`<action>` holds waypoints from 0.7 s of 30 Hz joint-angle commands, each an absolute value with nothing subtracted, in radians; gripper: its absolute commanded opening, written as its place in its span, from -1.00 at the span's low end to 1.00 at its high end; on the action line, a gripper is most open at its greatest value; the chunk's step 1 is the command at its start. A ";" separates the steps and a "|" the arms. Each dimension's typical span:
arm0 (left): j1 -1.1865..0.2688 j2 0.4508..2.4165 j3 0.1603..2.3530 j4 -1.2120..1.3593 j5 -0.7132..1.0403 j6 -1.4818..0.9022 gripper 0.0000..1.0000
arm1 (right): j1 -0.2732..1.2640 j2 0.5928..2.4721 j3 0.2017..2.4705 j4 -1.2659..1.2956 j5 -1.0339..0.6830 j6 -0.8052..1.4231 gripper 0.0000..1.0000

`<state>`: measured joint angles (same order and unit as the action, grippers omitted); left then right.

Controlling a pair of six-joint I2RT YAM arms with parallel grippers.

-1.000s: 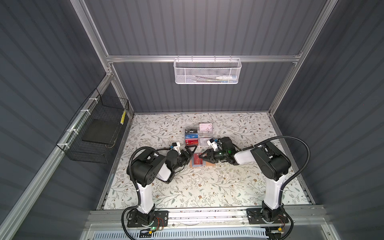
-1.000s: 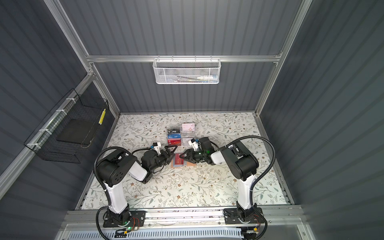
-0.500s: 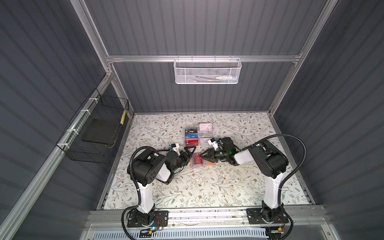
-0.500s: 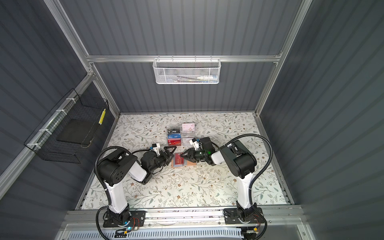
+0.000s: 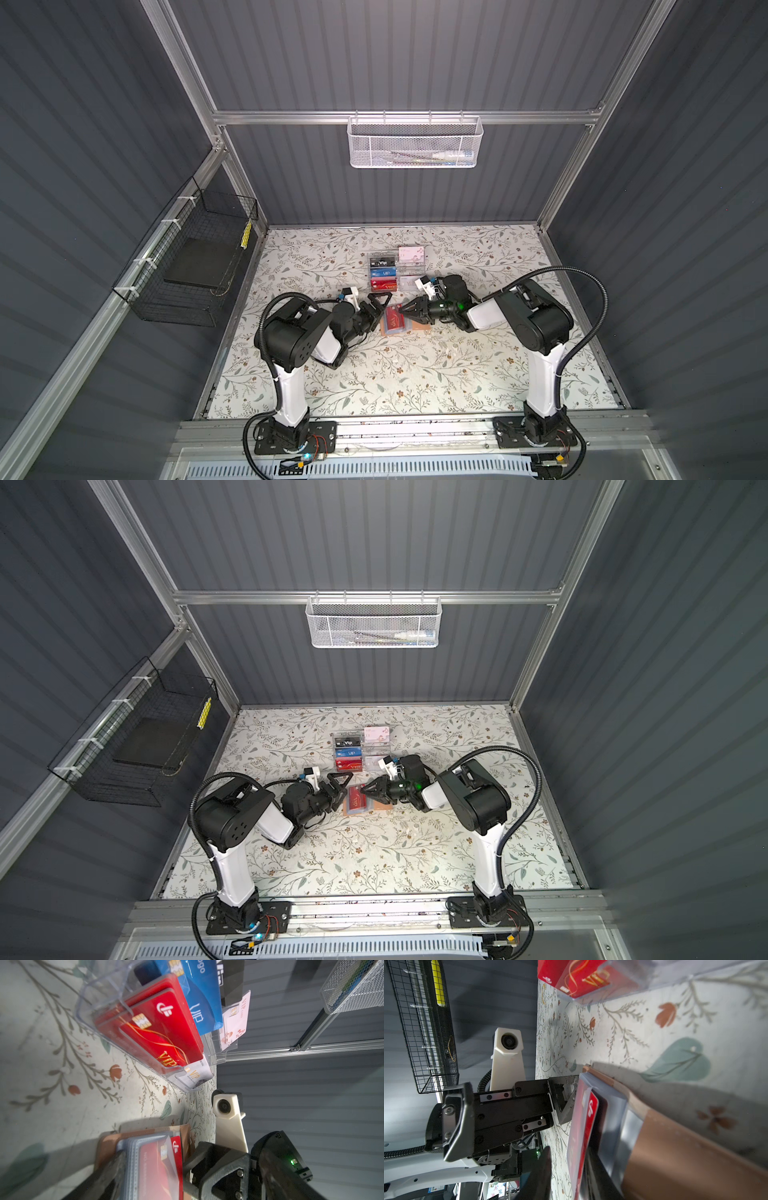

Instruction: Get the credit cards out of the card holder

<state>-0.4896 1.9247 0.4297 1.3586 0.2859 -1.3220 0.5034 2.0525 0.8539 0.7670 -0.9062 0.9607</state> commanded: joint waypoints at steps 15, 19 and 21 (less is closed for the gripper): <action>-0.497 1.976 0.383 1.234 0.305 -1.316 1.00 | 0.541 2.061 0.886 0.738 -0.921 0.900 -0.54; -0.497 1.976 0.378 1.236 0.305 -1.315 1.00 | 0.542 2.068 0.883 0.776 -0.933 0.923 -0.58; -0.497 1.976 0.376 1.237 0.305 -1.315 1.00 | 0.544 2.071 0.885 0.772 -0.931 0.921 -0.59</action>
